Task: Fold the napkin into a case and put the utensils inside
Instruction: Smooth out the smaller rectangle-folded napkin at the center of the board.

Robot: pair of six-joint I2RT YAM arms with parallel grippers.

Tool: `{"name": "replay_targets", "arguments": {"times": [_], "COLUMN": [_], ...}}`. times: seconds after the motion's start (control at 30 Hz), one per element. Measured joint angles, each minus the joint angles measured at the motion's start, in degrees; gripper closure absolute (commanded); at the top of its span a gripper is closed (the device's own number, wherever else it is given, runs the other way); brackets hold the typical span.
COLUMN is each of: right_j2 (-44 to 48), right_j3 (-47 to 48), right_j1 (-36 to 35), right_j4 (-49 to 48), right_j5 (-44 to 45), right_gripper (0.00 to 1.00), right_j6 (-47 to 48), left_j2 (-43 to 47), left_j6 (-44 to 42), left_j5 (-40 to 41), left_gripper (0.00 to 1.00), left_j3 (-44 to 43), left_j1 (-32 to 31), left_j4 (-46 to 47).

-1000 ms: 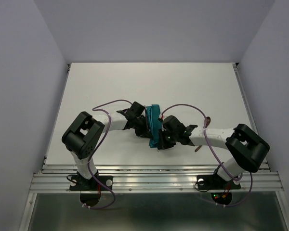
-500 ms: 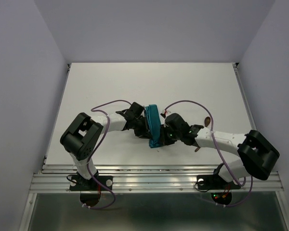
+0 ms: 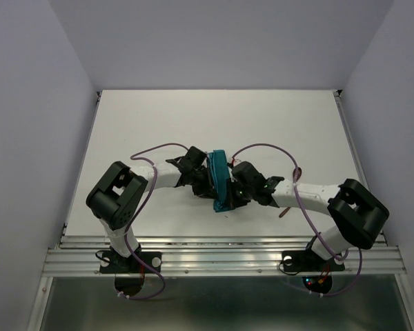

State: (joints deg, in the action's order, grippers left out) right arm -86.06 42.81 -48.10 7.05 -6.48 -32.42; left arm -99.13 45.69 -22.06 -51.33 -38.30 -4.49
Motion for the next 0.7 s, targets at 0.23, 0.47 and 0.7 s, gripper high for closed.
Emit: {"name": "replay_targets", "arguments": {"times": [0.23, 0.47, 0.7], "right_j2": [-3.21, -3.65, -3.39], "right_j3": [-0.72, -1.40, -1.79], "right_j1": [0.11, 0.04, 0.00], "right_j4": [-2.78, -5.11, -5.40], "right_j5": [-1.73, -2.36, -2.08], "right_gripper": [0.91, 0.91, 0.92], "right_j6": [0.44, 1.53, 3.19], "left_j2": [0.13, 2.89, 5.27], "left_j6": [-0.09, -1.11, -3.13], "left_j5": [-0.11, 2.49, 4.35], "left_gripper": [0.58, 0.53, 0.54], "left_j3": [-0.02, -0.07, -1.53], "left_j1": [0.02, -0.22, 0.83], "left_j4": [-0.46, -4.04, -6.95]}}
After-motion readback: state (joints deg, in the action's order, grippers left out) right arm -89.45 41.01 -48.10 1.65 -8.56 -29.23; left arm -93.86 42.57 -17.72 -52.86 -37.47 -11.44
